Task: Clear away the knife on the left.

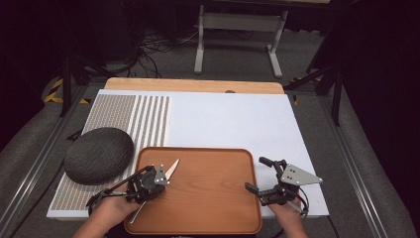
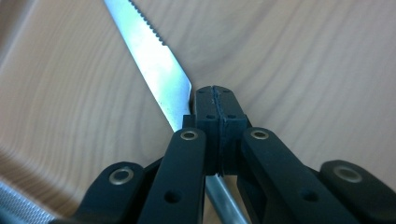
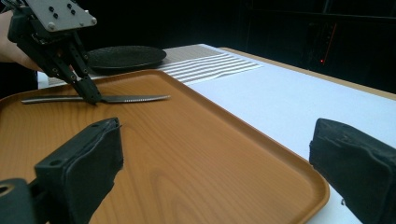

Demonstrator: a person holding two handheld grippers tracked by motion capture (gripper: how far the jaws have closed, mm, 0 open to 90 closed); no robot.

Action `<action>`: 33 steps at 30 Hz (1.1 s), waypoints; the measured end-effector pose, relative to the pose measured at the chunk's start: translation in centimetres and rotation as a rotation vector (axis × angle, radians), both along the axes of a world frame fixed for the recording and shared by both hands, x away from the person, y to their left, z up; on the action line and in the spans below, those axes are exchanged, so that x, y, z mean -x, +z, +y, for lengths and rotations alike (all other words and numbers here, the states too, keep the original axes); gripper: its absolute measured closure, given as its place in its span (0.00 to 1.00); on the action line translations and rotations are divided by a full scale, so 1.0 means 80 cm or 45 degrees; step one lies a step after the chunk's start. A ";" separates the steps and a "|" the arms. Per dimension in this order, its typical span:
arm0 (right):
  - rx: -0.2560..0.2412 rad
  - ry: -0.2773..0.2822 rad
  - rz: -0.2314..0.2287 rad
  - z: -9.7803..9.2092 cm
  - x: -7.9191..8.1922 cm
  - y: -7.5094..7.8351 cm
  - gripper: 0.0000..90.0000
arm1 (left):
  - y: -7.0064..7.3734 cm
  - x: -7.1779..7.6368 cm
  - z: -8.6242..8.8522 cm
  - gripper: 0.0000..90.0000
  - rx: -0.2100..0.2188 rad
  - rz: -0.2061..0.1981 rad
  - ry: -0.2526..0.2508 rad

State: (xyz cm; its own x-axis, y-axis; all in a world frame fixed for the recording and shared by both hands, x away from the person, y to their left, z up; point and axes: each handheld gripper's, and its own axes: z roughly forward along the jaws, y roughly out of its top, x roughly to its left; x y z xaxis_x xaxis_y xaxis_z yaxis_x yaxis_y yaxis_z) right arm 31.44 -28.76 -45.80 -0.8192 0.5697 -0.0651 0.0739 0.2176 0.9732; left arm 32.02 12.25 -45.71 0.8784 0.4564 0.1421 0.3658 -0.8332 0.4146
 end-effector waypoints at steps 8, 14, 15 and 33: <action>0.003 -0.005 0.000 0.000 0.000 0.000 0.04 | 0.000 -0.005 0.009 1.00 0.010 0.021 0.035; 0.000 -0.007 0.002 0.000 0.000 0.000 0.04 | 0.000 -0.008 0.017 1.00 0.011 0.029 0.062; -0.001 -0.007 0.002 0.000 -0.001 0.000 0.04 | 0.000 -0.008 0.018 1.00 0.012 0.029 0.065; -0.008 -0.004 0.009 -0.001 -0.001 -0.001 0.04 | 0.000 -0.016 0.036 1.00 0.033 0.067 0.152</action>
State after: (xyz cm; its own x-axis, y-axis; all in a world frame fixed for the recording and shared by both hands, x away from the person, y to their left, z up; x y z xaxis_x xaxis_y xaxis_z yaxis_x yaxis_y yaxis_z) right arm 31.52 -28.82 -45.86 -0.8178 0.5728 -0.0562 0.0812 0.2114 0.9740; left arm 33.29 15.12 -45.70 0.8237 0.5608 0.0840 0.4833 -0.7718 0.4131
